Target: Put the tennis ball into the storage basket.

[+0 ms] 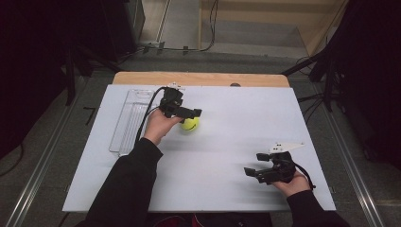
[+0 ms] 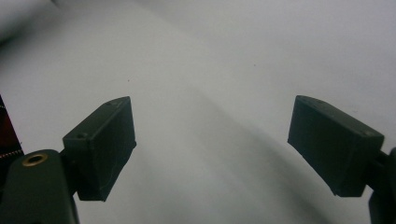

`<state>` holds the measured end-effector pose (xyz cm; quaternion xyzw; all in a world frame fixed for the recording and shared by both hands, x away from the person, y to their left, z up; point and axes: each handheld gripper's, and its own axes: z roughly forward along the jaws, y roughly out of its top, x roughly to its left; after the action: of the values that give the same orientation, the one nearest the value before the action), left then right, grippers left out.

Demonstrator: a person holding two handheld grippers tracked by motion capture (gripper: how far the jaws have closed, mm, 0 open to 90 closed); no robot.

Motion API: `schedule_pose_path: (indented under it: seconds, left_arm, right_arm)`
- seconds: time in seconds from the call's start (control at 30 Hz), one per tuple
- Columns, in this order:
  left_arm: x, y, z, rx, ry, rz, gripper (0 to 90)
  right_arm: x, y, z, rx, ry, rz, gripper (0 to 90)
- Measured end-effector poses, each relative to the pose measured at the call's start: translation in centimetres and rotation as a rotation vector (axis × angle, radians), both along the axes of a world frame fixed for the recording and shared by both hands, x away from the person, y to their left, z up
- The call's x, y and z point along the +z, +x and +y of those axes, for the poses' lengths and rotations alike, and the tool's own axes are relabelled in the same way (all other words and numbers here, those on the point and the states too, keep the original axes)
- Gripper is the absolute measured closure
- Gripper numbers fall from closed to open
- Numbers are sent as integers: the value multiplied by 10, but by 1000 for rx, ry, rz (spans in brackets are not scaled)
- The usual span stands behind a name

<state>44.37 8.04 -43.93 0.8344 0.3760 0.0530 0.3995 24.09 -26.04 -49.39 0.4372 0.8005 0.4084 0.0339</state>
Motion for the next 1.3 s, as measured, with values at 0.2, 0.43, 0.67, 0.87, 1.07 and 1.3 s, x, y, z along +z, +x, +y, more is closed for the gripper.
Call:
schedule_pose_path:
  seconds: [0.2,0.43,0.67,0.87,1.07,1.3]
  left_arm:
    - [-5,2,-1,6,-5,6,6]
    - [-9,2,0,11,-12,4,5]
    - [-19,-1,1,10,-5,4,5]
    - [-29,-2,-1,-3,14,28,5]
    - [-36,-4,-6,-7,17,21,5]
    - [-43,-4,-4,-6,36,30,5]
  right_arm:
    - [0,0,0,4,0,0,131]
    - [0,0,0,3,-2,1,132]
    - [-1,1,1,3,-3,4,131]
    - [-1,1,1,10,-3,5,131]
    - [-1,1,1,8,-4,3,131]
    - [-1,0,1,8,-4,7,131]
